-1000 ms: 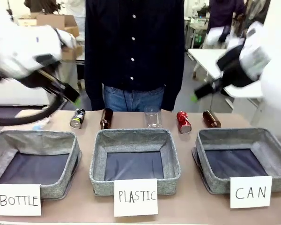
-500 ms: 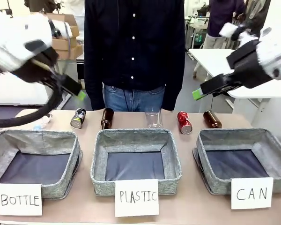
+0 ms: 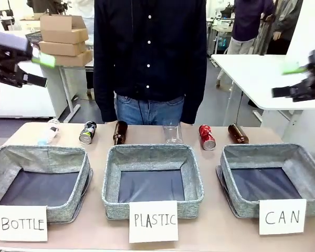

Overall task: Sort the can waste into the basket.
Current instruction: Pick up the can waste from the table and place it in the right Fabric basket.

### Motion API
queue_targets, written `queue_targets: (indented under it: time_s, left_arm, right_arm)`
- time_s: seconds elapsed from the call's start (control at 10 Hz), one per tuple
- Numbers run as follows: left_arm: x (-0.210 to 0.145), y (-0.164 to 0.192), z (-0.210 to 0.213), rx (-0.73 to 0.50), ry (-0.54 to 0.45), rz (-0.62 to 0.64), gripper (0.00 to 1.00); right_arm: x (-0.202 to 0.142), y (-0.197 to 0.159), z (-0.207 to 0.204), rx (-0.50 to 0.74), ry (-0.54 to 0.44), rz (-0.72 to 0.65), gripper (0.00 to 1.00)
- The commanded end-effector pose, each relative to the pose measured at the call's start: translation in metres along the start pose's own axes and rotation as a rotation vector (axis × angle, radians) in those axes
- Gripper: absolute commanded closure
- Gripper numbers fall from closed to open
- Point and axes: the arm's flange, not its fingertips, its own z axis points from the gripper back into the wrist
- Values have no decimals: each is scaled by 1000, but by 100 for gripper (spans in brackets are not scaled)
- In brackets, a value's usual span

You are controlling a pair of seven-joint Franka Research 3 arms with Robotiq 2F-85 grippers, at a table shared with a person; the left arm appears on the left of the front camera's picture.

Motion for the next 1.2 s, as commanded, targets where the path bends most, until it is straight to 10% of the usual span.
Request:
queue_targets:
  time_s: [0.0,0.2,0.4,1.0,1.1]
  left_arm:
    - [-47,44,-27,-73,-45,153,0]
    - [-54,55,-36,-93,-74,185,0]
    - [-1,59,-17,-119,-75,211,0]
    - [-1,59,-17,-119,-75,211,0]
    - [-1,59,-17,-119,-75,211,0]
  right_arm:
    - [-8,-17,-1,92,-146,-186,0]
    - [-10,-24,-12,-42,-131,-166,0]
    - [6,-19,19,100,-132,-180,0]
    - [0,-16,22,87,-117,-214,0]
    - [16,-16,-10,-208,12,-214,0]
